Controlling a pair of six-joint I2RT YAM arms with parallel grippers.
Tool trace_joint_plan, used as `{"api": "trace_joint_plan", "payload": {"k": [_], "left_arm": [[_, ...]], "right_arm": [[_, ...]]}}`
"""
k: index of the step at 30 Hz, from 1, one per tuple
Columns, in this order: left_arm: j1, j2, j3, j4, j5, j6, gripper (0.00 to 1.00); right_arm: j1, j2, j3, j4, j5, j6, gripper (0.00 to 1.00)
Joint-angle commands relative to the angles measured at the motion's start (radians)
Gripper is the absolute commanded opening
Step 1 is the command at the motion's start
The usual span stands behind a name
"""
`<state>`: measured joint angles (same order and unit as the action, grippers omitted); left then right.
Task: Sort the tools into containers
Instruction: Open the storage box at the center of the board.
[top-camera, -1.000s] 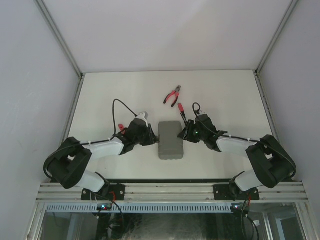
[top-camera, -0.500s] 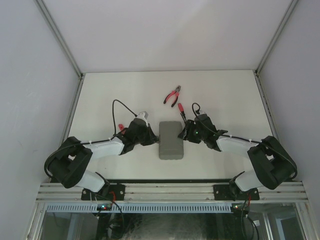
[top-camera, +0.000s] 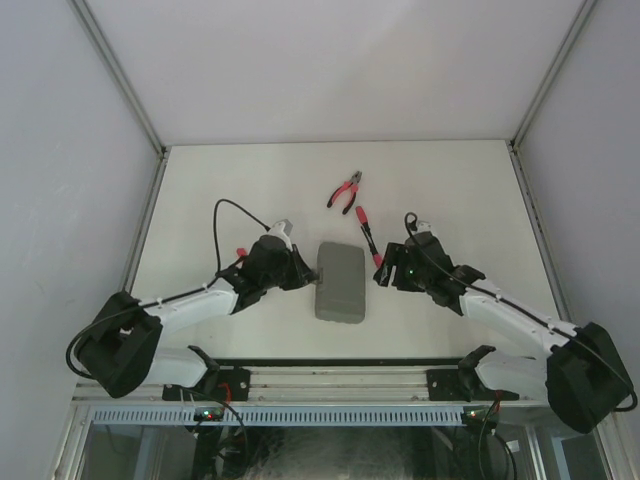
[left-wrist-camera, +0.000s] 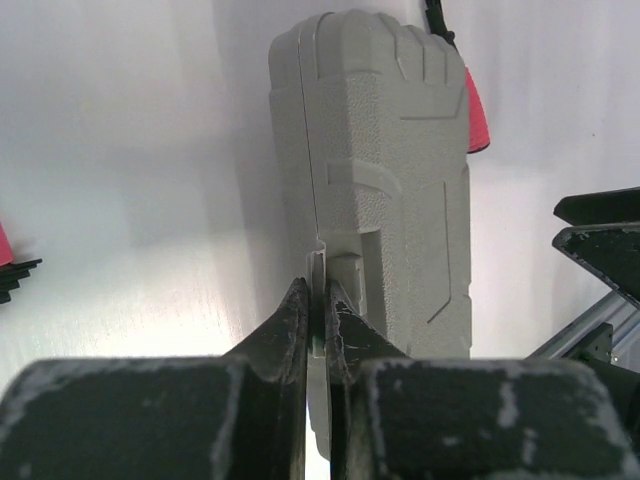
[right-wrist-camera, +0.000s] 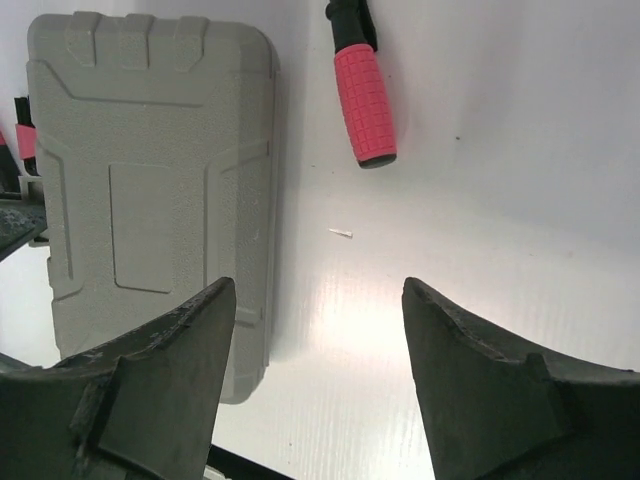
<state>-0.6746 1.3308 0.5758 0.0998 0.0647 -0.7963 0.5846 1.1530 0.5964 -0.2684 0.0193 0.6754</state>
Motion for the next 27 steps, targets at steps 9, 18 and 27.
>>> {"api": "trace_joint_plan", "payload": {"k": [9, 18, 27], "left_arm": [[-0.015, -0.164, 0.070, -0.176, -0.031, 0.006, 0.00], [-0.074, -0.209, 0.192, -0.394, -0.152, 0.066, 0.00], [-0.106, -0.211, 0.291, -0.518, -0.237, 0.069, 0.00]], "right_arm": [[0.003, -0.153, 0.034, -0.161, 0.125, -0.004, 0.70], [0.009, -0.173, 0.034, -0.149, 0.136, 0.034, 0.69], [0.018, -0.217, 0.034, -0.168, 0.123, 0.036, 0.71]]}}
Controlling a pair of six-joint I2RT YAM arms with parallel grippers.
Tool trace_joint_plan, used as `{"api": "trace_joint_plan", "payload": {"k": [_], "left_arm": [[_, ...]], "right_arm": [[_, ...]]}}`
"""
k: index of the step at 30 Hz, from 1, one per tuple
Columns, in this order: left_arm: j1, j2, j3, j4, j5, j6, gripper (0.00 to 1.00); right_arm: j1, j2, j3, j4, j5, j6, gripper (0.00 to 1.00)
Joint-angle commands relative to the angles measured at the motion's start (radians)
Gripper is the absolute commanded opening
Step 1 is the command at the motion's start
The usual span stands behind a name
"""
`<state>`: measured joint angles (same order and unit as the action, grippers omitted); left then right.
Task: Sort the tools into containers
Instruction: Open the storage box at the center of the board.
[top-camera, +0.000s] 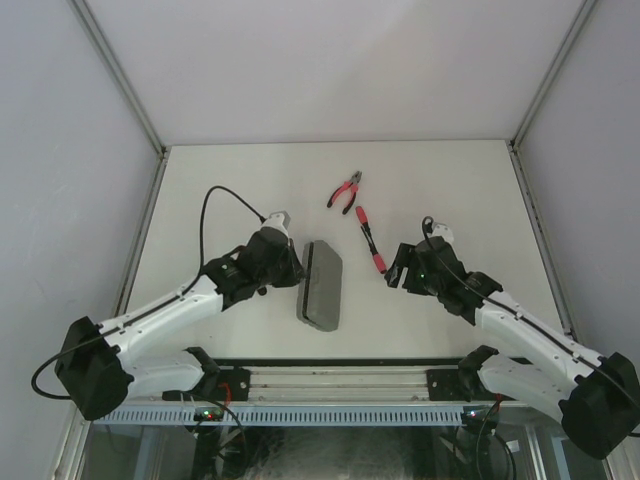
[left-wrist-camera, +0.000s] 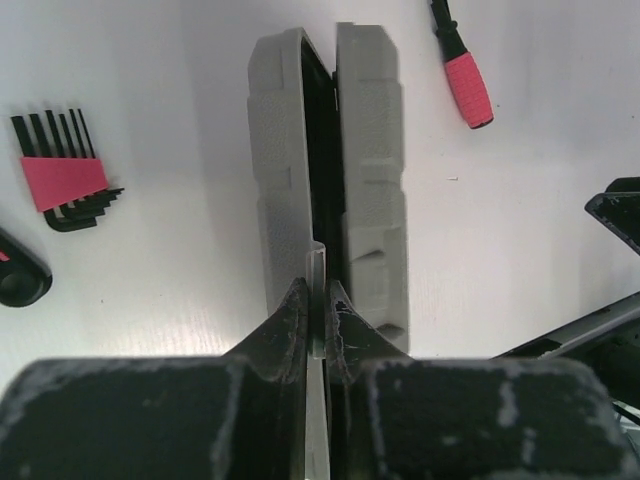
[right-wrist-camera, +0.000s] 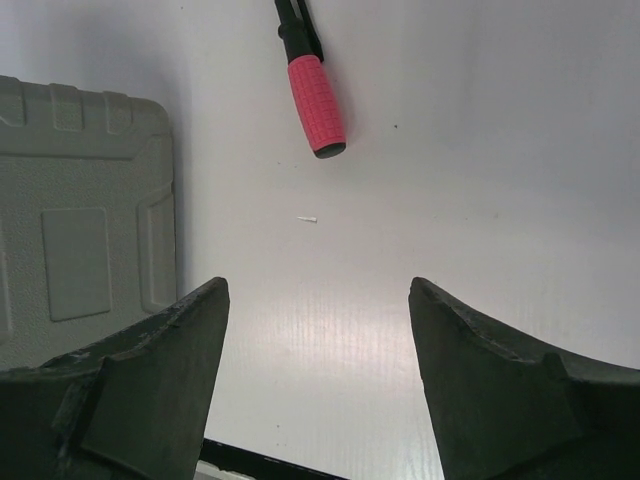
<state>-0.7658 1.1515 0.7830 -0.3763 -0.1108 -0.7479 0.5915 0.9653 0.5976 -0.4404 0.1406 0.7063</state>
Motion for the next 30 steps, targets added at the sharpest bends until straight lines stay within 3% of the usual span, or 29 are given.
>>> {"api": "trace_joint_plan", "payload": {"k": [1, 11, 22, 30], "left_arm": [[-0.017, -0.034, 0.091, -0.053, -0.064, 0.020, 0.00], [-0.078, -0.008, 0.169, -0.089, -0.080, 0.002, 0.00], [-0.065, -0.013, 0.157, -0.140, -0.159, 0.031, 0.00], [-0.053, -0.044, 0.064, -0.135, -0.161, 0.039, 0.16]], "right_arm": [[0.013, -0.035, 0.034, 0.003, -0.002, 0.001, 0.71], [0.019, -0.036, 0.033, -0.006, -0.006, 0.015, 0.69], [0.024, -0.023, 0.033, -0.023, 0.027, 0.013, 0.68], [0.030, 0.013, 0.033, -0.016, 0.029, 0.008, 0.66]]}}
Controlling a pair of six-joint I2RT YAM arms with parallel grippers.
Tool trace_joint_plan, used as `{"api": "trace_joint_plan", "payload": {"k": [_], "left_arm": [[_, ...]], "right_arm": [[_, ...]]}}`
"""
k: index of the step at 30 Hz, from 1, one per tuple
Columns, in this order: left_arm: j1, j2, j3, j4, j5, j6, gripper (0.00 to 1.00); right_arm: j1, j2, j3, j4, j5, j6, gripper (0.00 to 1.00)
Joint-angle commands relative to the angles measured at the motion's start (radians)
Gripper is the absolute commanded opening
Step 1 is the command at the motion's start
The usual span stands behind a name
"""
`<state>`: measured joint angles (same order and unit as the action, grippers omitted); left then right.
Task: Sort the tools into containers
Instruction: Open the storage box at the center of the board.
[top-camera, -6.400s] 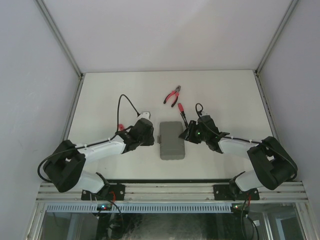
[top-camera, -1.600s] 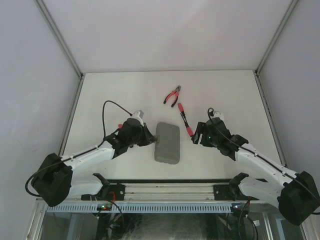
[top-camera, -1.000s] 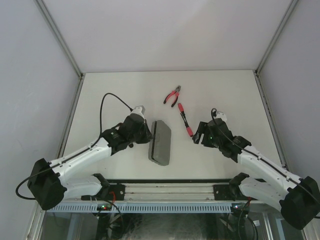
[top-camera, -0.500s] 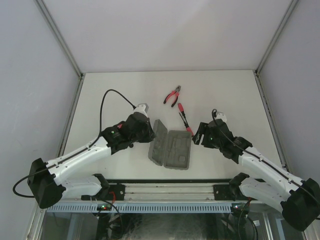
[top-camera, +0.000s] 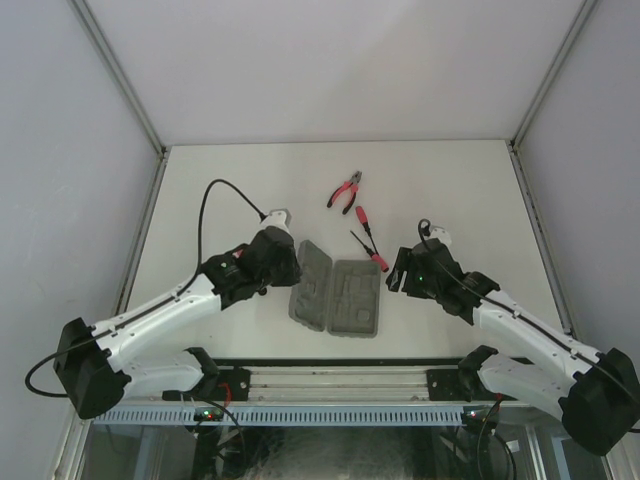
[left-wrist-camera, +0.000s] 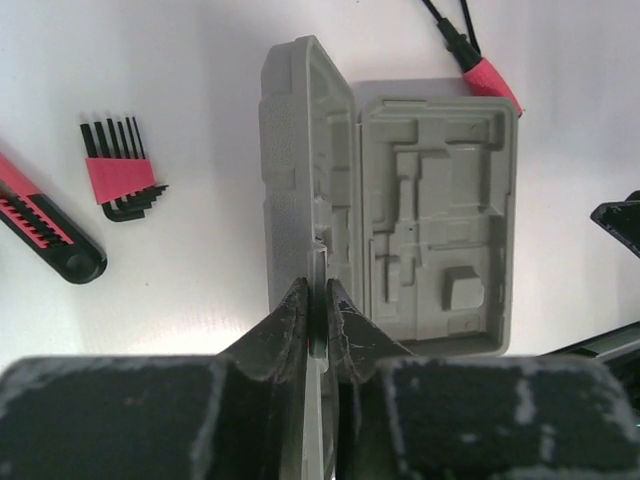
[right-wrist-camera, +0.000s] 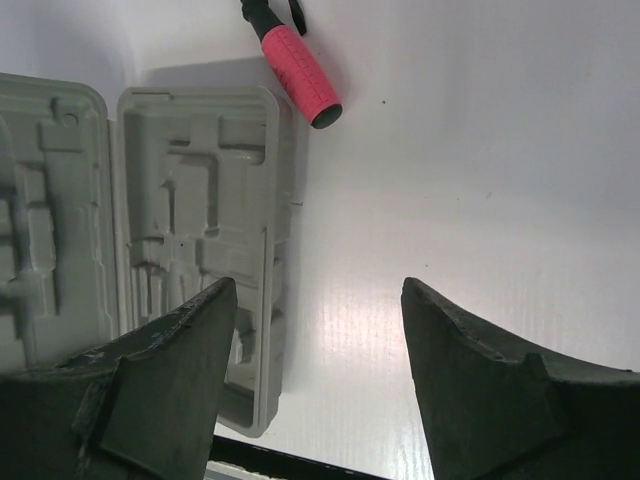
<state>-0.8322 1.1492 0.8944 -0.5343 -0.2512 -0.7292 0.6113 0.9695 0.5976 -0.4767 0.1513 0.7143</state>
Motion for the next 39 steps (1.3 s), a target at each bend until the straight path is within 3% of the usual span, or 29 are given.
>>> {"api": "trace_joint_plan", "payload": {"k": [1, 7, 11, 24, 31, 39], "left_arm": [[0.016, -0.049, -0.062, 0.023, -0.019, 0.020, 0.18], [0.021, -0.098, -0.156, 0.025, -0.024, 0.012, 0.52], [0.026, -0.128, -0.189, 0.015, -0.038, 0.007, 0.62], [0.041, -0.148, -0.128, -0.007, -0.082, 0.053, 0.64], [0.041, -0.090, -0.126, 0.066, -0.031, 0.105, 0.57], [0.041, -0.049, -0.186, 0.105, -0.040, 0.111, 0.56]], "right_arm": [[0.011, 0.013, 0.033, 0.021, 0.018, -0.001, 0.66], [0.015, 0.024, 0.033, 0.029, 0.021, 0.003, 0.66], [0.018, 0.028, 0.034, 0.040, 0.022, 0.004, 0.65], [0.018, -0.003, 0.035, 0.171, -0.124, -0.036, 0.56], [0.027, 0.123, 0.081, 0.196, -0.180, -0.052, 0.42], [0.054, 0.267, 0.128, 0.171, -0.159, -0.072, 0.32]]}}
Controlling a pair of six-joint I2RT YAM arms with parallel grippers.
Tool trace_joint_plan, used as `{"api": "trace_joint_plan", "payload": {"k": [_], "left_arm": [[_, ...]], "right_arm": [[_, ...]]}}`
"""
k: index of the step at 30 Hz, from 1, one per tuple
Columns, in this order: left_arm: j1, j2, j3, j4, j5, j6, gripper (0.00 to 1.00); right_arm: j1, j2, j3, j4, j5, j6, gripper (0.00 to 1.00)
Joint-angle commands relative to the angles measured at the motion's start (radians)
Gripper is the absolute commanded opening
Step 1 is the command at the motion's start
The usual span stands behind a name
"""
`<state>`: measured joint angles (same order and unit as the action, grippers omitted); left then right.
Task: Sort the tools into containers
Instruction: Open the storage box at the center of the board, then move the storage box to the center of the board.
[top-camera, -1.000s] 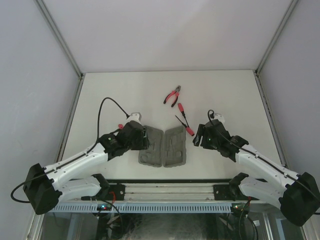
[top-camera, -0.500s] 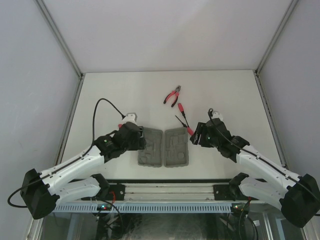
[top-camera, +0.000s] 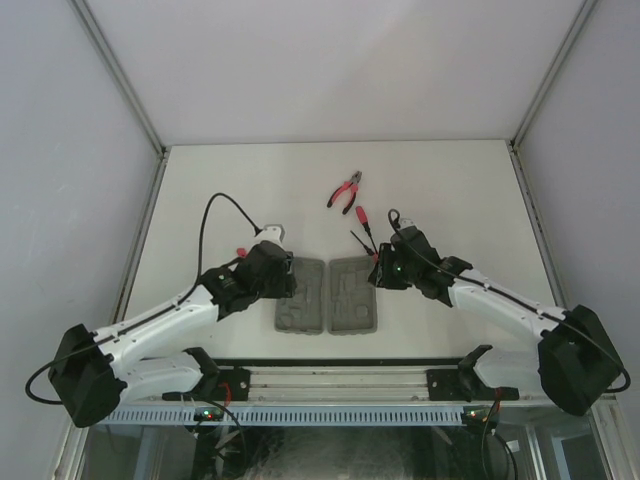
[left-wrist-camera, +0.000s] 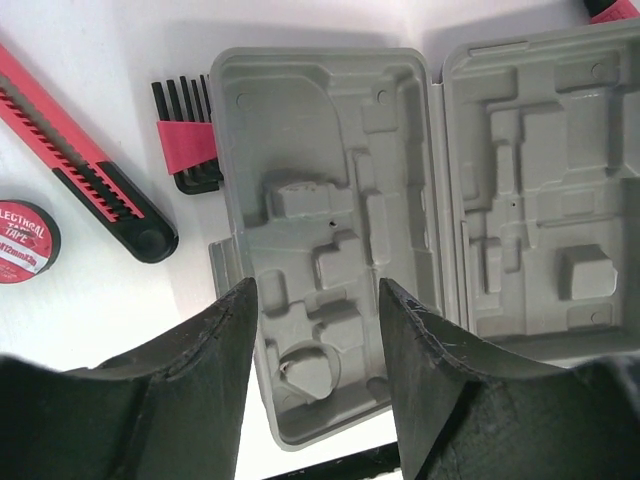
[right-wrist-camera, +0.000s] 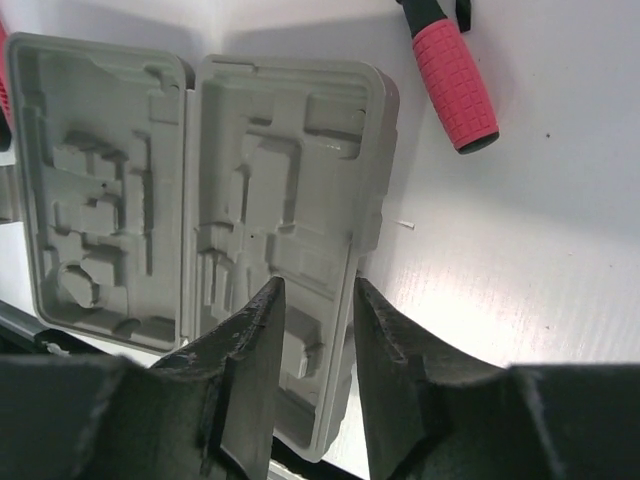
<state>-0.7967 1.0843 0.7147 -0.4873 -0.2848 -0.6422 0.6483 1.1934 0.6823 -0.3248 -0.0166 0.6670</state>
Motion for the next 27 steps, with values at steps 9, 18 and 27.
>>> {"api": "trace_joint_plan", "payload": {"k": [9, 18, 27], "left_arm": [[0.005, 0.086, -0.086, 0.116, -0.019, 0.008, 0.54], [-0.004, 0.125, -0.155, 0.175, 0.023, -0.024, 0.51], [-0.056, 0.129, -0.147, 0.195, 0.056, -0.069, 0.50]], "right_arm": [[0.044, 0.176, 0.044, -0.026, 0.047, -0.020, 0.23], [0.081, 0.233, 0.045, -0.063, 0.092, -0.006, 0.17], [0.091, 0.203, 0.029, -0.150, 0.192, -0.003, 0.16]]}}
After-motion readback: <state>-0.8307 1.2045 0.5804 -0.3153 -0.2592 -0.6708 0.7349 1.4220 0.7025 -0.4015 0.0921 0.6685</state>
